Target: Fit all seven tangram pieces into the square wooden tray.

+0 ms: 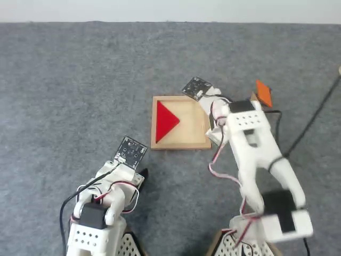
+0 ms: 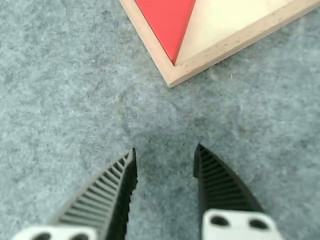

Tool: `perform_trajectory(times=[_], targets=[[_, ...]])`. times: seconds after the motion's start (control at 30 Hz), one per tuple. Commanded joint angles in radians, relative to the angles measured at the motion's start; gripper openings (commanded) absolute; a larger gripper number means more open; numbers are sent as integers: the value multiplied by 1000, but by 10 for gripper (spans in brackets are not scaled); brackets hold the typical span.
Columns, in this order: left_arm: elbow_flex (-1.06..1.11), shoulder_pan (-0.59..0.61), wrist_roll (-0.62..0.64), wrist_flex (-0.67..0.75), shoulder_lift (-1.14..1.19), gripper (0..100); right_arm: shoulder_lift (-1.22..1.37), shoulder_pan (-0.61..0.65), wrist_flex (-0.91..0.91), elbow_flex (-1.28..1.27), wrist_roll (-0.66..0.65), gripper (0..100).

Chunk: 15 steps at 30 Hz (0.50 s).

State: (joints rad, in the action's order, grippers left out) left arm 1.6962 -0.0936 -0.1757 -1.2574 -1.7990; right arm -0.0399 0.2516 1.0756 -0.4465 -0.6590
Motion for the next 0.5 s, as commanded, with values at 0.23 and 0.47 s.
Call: perform_trajectory(times=[0.23,0.47], targets=[[-13,-6,8,-6,-20,183,148,28,-67,144,92,386],[-13,-6,8,-6,-20,183,154,41,-130,127,255,386]])
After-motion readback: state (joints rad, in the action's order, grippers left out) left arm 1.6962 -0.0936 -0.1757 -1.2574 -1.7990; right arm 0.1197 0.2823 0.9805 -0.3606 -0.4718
